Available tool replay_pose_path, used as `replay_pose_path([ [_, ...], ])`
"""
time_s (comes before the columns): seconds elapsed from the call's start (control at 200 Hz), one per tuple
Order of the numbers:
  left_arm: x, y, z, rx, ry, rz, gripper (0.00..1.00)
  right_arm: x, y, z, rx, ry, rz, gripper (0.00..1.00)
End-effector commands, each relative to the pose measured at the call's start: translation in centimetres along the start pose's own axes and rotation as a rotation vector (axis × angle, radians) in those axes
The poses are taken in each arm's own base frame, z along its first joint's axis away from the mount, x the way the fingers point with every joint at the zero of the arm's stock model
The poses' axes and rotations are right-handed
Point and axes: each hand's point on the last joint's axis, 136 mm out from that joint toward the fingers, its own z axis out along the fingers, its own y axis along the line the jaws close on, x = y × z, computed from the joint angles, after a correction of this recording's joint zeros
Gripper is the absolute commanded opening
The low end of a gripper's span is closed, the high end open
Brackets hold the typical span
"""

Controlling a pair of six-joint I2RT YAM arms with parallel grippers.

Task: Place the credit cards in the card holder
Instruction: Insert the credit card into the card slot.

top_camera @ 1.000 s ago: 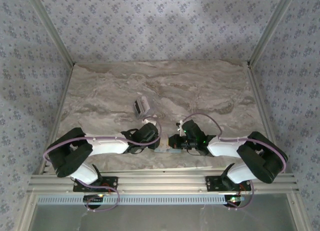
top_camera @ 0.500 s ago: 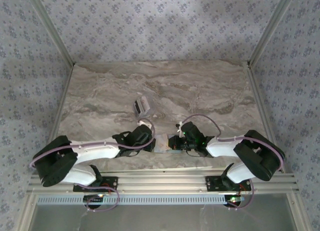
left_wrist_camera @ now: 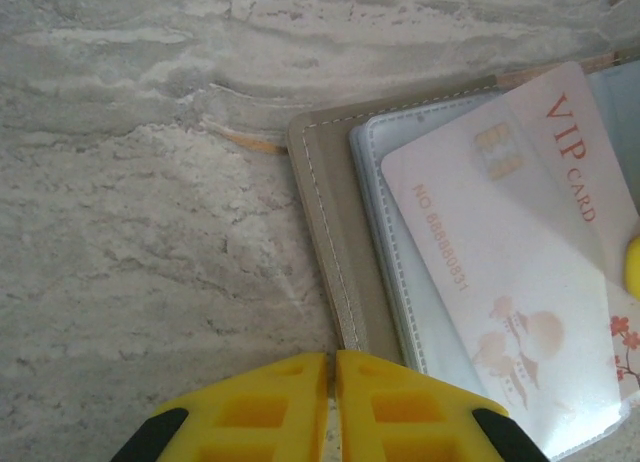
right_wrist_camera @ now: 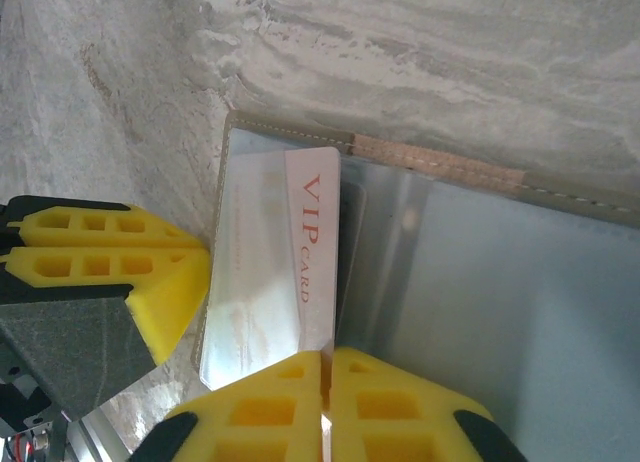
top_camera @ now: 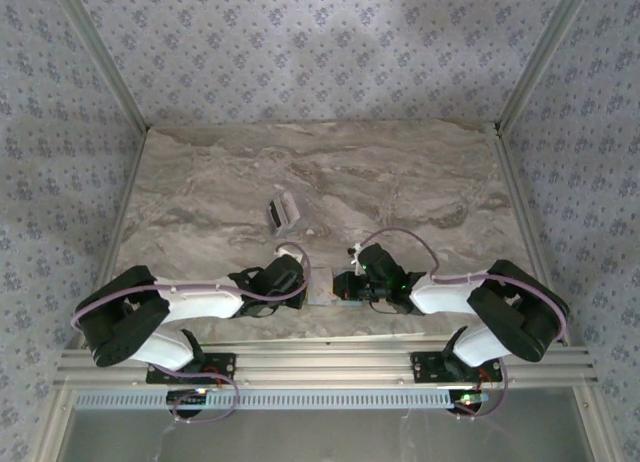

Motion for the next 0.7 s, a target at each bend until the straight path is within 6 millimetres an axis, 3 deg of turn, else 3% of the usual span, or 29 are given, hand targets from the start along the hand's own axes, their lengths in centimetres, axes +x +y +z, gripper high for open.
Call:
replay_pose_path([
  [0.0, 1.3, -1.0, 1.3, 0.044, 0.043, -0.005, 0.12, 0.7, -0.3, 0.4, 0.038, 0.023, 0.007, 0.14],
  [0.695, 1.7, -1.7, 1.8, 0.051, 0.046, -0.009, 0.14, 1.4, 3.3, 2.3, -0.014, 0.044, -0.069, 0.23],
])
